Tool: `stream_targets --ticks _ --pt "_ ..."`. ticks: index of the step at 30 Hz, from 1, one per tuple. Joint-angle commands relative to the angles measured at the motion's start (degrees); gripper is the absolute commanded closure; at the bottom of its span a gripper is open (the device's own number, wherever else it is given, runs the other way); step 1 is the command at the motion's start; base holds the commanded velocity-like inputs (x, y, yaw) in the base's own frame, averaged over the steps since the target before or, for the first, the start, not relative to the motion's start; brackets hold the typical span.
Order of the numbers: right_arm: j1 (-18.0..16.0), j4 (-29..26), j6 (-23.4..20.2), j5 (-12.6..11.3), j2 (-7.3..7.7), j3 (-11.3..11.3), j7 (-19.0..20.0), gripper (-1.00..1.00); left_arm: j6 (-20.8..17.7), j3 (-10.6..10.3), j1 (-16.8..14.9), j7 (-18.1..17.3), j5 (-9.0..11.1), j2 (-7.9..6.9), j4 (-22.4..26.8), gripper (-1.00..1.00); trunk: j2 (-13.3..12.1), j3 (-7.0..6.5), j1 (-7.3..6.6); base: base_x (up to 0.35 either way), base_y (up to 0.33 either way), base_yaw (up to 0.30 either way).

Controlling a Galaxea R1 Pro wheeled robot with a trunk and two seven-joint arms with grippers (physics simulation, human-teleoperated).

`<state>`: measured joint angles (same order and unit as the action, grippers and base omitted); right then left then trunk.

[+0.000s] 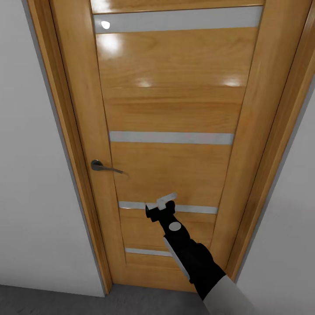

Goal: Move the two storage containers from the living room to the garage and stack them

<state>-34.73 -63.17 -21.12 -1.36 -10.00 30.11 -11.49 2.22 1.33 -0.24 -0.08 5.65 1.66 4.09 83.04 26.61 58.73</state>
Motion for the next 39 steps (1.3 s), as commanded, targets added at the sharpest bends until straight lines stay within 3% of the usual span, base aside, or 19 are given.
stream_targets --ticks 1,4,7,16,36,39 --pt "-0.1 1.0 1.1 -0.1 0.00 0.1 -0.4 -1.00 0.2 0.1 0.0 0.0 0.6 0.01 0.0 -1.00 0.0 0.06 0.00 0.000 0.000 0.000" --pt "-0.2 2.3 3.9 -0.1 0.00 0.1 -0.4 -1.00 0.2 0.1 0.0 0.0 0.6 0.03 0.0 -1.00 0.0 0.06 0.00 0.000 0.000 0.000" --pt "-3.1 4.3 6.3 -0.4 0.00 0.2 -0.4 -1.00 0.2 0.1 0.0 0.0 0.6 0.04 0.0 -1.00 0.0 0.06 0.00 0.000 0.000 0.000" --pt "-4.1 5.4 7.0 -0.3 0.00 0.2 -0.4 -1.00 0.1 0.1 0.0 0.0 0.5 0.03 0.0 -1.00 0.0 0.06 0.00 0.078 0.000 0.000" --pt "-4.2 6.0 6.6 -0.2 0.00 0.2 -0.3 -1.00 0.1 0.1 0.0 0.0 0.5 0.01 0.0 -1.00 0.0 0.06 0.00 0.293 0.000 0.000" --pt "-6.9 12.6 6.8 0.8 0.00 -0.3 -0.6 -1.00 0.1 0.1 0.0 0.0 0.5 0.01 0.0 -1.00 0.0 0.06 0.00 0.282 0.000 0.000"
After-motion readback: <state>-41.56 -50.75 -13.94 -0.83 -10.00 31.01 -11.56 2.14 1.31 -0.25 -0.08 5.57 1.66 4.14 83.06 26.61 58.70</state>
